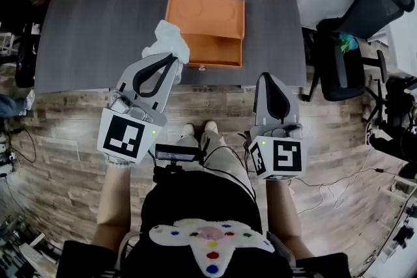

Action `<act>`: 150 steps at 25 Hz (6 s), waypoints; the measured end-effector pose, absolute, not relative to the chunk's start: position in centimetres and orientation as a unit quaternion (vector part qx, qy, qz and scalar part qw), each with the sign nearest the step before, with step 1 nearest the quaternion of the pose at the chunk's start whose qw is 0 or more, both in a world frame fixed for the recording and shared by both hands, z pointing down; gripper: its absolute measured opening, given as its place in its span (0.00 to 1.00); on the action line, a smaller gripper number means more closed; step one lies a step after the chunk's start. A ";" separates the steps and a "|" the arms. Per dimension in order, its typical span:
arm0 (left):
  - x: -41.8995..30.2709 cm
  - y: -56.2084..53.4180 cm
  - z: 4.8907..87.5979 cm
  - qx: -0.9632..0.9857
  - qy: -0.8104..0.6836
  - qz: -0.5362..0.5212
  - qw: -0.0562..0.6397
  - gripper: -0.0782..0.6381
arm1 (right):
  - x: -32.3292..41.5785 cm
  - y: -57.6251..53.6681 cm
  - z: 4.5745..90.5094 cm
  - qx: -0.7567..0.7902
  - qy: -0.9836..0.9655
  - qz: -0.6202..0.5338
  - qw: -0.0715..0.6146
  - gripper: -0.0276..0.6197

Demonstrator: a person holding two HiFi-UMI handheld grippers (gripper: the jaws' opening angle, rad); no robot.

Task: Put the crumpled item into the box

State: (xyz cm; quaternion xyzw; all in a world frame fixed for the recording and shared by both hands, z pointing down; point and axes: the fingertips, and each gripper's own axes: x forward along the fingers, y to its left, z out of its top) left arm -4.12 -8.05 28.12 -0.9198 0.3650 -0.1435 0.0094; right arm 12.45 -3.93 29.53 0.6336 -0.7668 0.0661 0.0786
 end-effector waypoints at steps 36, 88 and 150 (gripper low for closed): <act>3.5 -16.3 47.3 -0.895 0.273 -0.352 0.014 0.12 | 17.3 -2.4 34.0 0.668 -0.727 0.114 0.109 0.06; -2.5 -10.2 28.4 -0.906 0.393 -0.158 0.014 0.12 | 12.2 -2.8 26.9 0.625 -0.776 0.036 0.077 0.06; -5.8 -2.9 24.8 -0.900 0.410 -0.152 0.012 0.12 | 8.5 -1.3 24.1 0.568 -0.818 0.006 0.095 0.05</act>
